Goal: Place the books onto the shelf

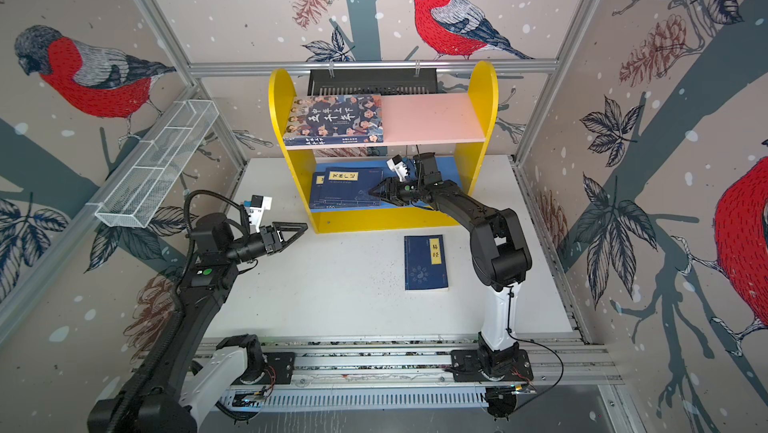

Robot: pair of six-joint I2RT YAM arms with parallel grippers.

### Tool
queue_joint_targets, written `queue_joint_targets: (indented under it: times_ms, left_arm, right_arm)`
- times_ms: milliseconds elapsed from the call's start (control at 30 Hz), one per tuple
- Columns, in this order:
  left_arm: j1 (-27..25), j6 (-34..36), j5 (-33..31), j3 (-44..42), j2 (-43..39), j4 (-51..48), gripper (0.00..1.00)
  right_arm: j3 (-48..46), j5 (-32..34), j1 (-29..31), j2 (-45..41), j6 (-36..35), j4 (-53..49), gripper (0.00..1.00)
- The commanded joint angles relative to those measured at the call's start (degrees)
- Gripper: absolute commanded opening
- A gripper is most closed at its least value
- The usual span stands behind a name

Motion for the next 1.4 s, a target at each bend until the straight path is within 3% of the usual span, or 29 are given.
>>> queue_joint_targets:
  times_ms: [0,167,633,1100,1367]
  left_arm:
    - [0.1,0.0,1.3,-0.3,-0.5,2.6,0.81]
    - [0.1,0.0,1.2,-0.6,-0.7,2.6,0.81]
    - [0.1,-0.6,1.3,-1.0,-0.9,3.2,0.81]
    - [0.0,-0.6,0.6,-1.3,-1.2,3.6,0.81]
    - [0.0,2.6,-3.7,0.1,-1.1,0.8,0.81]
  right_arm:
    - [-0.4,8.4,-0.4,-1.0,-1.1,-1.8,0.60]
    - [0.2,10.3,-0.6,-1.2,0.7,0.2,0.55]
    - [6.7,9.7,0.5,3.4,-0.2,-2.5,0.18]
    - [6.5,12.2,1.7,3.3,4.0,0.2,0.07]
    - [7.5,12.1,2.5,3.3,3.6,0.0,0.06]
